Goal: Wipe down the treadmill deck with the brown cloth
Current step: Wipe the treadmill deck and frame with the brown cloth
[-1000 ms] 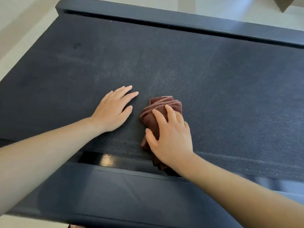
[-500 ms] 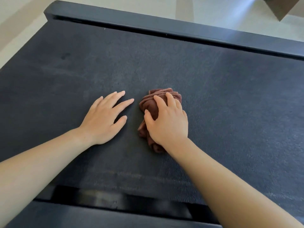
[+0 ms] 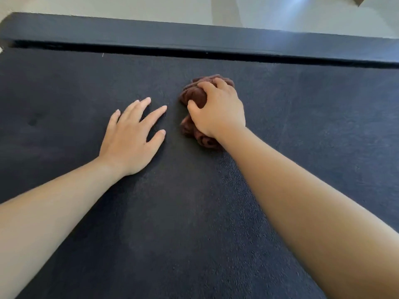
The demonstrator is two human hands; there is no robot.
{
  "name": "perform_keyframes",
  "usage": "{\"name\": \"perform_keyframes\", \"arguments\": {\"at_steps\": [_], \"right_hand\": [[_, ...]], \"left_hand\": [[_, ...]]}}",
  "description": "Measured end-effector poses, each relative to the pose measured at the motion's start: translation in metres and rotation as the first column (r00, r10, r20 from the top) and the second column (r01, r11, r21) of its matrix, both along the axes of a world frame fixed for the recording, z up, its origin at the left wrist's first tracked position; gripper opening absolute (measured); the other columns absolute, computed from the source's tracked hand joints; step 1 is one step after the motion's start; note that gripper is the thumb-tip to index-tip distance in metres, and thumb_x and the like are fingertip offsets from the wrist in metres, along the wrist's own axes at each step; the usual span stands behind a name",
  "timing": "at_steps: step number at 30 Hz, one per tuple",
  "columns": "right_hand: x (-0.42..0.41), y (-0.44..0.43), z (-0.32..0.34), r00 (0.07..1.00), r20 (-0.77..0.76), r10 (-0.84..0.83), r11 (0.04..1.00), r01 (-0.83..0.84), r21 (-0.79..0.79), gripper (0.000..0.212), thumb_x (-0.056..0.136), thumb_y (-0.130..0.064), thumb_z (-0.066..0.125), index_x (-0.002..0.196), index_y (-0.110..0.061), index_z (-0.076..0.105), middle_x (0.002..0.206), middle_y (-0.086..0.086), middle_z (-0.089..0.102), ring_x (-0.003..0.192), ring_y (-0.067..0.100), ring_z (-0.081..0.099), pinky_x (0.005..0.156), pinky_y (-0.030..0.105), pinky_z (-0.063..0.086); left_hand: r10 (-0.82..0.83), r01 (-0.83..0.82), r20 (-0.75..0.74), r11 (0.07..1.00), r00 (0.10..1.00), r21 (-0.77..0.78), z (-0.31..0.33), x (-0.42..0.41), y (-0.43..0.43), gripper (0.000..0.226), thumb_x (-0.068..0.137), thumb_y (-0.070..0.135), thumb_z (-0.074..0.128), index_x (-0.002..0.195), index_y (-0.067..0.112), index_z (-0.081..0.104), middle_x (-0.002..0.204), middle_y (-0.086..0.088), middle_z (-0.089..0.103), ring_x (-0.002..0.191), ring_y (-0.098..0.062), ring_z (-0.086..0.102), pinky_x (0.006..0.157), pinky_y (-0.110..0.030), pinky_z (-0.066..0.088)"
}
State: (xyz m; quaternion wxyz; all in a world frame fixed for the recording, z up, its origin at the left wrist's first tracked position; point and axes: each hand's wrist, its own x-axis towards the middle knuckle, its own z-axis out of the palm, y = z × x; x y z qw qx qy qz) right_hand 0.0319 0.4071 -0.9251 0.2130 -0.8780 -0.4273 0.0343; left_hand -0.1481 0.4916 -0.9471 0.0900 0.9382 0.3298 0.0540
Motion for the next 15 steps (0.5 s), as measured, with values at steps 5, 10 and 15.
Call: {"name": "perform_keyframes", "arguments": {"at_steps": [5,10,15], "right_hand": [[0.012,0.031,0.0,0.998,-0.008,-0.066,0.998,0.066,-0.004,0.051,0.085,-0.049,0.049,0.131,-0.028,0.051,0.142,0.003,0.043,0.129,0.027,0.037,0.102,0.045,0.038],[0.012,0.031,0.001,0.998,0.0,-0.059,0.998,0.059,-0.017,0.053,0.086,-0.05,0.047,0.134,-0.028,0.048,0.145,0.003,0.04,0.131,0.026,0.035,0.104,0.046,0.037],[0.017,0.035,-0.002,0.999,0.001,-0.046,0.999,0.046,-0.011,0.052,0.087,-0.049,0.047,0.134,-0.026,0.048,0.145,0.004,0.04,0.131,0.027,0.035,0.103,0.048,0.037]], "left_hand": [[-0.019,0.019,0.018,1.0,1.0,-0.02,0.0,-0.001,0.001,0.053,0.093,0.045,0.032,0.145,0.037,0.025,0.157,0.001,0.016,0.144,-0.017,0.008,0.115,-0.047,0.007],[-0.041,0.041,0.017,0.999,0.999,-0.03,0.001,-0.005,0.002,0.053,0.094,0.044,0.031,0.146,0.034,0.024,0.158,0.0,0.014,0.145,-0.019,0.007,0.115,-0.048,0.007],[-0.022,0.021,-0.008,1.0,1.0,-0.013,0.002,-0.001,0.001,0.053,0.094,0.046,0.03,0.145,0.035,0.025,0.157,0.0,0.015,0.145,-0.019,0.008,0.115,-0.048,0.007]]}}
